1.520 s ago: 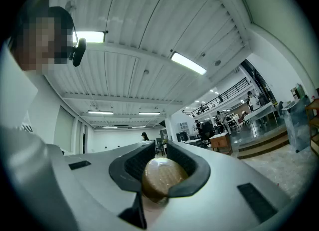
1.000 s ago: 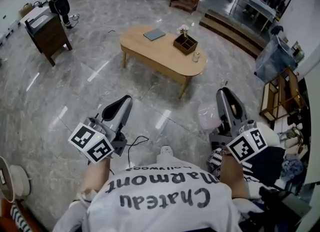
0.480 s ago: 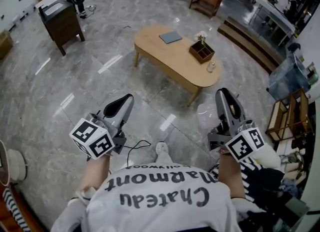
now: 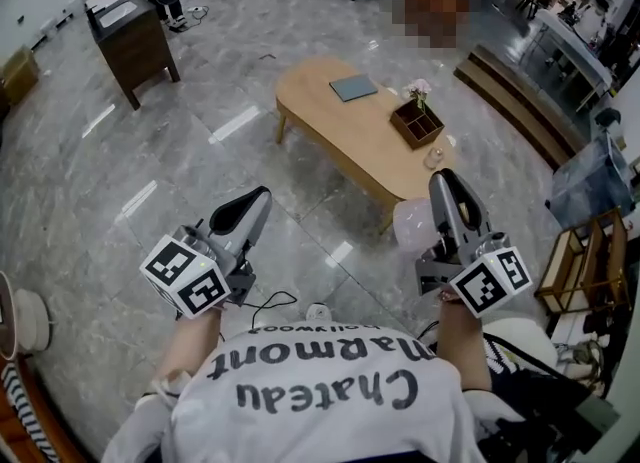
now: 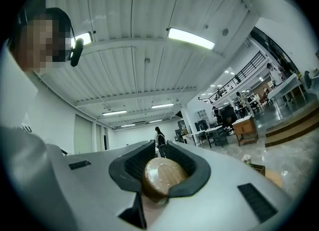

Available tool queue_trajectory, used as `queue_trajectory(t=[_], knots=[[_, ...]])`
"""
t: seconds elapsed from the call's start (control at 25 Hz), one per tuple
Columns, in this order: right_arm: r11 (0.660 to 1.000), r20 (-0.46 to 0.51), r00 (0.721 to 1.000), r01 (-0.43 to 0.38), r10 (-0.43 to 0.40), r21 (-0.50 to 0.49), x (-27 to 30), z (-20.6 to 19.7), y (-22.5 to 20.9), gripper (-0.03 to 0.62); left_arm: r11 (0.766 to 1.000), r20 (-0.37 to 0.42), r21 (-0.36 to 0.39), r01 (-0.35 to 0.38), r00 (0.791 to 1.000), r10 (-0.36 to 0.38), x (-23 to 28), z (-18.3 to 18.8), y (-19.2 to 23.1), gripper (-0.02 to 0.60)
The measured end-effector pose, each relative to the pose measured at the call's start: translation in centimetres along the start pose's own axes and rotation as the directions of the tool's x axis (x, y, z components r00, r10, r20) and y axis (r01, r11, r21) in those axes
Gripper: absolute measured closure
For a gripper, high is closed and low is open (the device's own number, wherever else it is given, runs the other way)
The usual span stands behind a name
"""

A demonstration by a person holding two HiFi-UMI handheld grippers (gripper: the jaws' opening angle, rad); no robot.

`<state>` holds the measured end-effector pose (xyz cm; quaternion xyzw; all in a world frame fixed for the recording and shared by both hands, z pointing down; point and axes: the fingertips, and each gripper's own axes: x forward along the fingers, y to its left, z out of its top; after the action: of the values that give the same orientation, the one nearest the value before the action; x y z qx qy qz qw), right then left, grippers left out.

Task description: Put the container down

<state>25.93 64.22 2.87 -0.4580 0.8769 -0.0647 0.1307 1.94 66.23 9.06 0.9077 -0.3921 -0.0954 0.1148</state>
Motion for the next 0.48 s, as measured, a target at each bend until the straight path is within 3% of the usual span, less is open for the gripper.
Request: queue_trajectory(t=[0.48], knots=[[0.997, -0.029, 0.997, -0.072, 0.072, -0.013, 6.3, 0.4, -6.2, 0.520, 0.997, 0.066, -0.006, -0.079, 0.995, 0.079, 5.6, 0.4, 4.3, 0.567]])
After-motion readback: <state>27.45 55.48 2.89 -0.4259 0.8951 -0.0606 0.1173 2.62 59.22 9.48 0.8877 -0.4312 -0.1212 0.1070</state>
